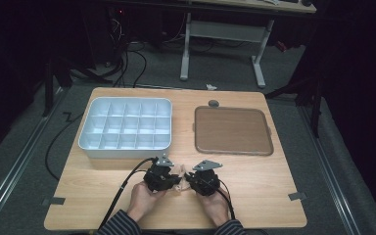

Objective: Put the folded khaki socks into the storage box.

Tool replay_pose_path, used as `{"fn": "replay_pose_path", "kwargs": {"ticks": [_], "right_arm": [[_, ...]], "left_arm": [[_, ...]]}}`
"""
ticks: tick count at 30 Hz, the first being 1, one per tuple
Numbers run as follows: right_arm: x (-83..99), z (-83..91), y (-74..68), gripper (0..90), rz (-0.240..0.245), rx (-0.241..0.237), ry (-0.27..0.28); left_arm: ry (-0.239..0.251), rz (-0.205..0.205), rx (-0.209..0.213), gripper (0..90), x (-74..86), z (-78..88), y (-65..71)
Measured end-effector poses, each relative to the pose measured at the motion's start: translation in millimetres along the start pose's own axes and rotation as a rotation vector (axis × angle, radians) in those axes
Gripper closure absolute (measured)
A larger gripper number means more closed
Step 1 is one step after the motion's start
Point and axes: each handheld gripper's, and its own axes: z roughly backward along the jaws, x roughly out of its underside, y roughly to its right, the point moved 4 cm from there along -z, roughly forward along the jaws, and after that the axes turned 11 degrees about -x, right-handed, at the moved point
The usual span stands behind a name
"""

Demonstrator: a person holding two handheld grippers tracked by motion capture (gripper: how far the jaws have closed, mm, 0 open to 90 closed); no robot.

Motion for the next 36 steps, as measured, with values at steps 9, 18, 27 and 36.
{"fn": "replay_pose_path", "kwargs": {"ticks": [9,18,27,36], "right_arm": [[-0.2,0.2,0.9,79.3,0.0,0.002,0.0],[-1.1,7.1,0.8,70.2,-0.004,0.026,0.01],[-6.9,29.0,-6.3,73.0,0.019,0.029,0.056],[-32.7,40.4,-30.1,73.9,0.115,0.013,0.088]], "left_arm": [[0.022,-0.009,0.029,73.1,-1.0,7.7,5.4],[0.079,0.003,0.053,65.8,0.1,28.5,4.0],[0.109,0.045,-0.006,65.1,5.0,43.7,-17.3],[0.074,0.058,-0.073,63.1,9.3,35.9,-31.0]]}}
